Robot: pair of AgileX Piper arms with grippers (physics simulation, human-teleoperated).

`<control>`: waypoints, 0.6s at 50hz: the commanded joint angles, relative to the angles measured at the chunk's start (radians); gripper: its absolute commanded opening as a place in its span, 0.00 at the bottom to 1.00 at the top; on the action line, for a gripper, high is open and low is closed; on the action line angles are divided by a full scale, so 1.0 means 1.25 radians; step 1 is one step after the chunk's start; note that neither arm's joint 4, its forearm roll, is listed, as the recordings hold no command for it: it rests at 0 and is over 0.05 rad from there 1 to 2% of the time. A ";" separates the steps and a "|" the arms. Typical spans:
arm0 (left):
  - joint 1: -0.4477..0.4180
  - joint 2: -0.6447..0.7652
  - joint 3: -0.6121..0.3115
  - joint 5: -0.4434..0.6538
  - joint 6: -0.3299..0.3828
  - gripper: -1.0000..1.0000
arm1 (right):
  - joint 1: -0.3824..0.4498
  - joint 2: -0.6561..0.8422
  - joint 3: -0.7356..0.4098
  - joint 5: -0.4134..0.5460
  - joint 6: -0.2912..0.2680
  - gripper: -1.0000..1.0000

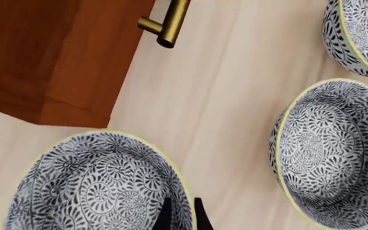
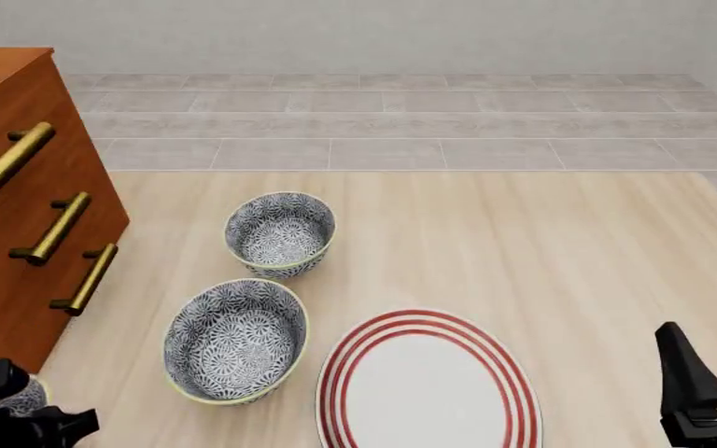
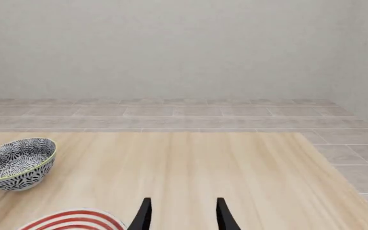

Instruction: Put the bowl at the front on the plate.

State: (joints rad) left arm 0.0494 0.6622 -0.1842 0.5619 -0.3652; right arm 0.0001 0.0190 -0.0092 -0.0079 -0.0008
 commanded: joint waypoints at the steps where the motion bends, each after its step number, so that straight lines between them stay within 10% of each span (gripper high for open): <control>1: -0.070 -0.054 -0.032 0.042 -0.018 0.00 | 0.000 -0.004 0.002 0.002 0.000 1.00; 30: -0.188 -0.063 -0.131 0.080 -0.078 0.00 | 0.000 -0.004 0.002 0.002 0.000 1.00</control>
State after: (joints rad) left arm -0.1414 0.6060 -0.2827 0.6044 -0.4509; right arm 0.0002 0.0190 -0.0092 -0.0079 -0.0008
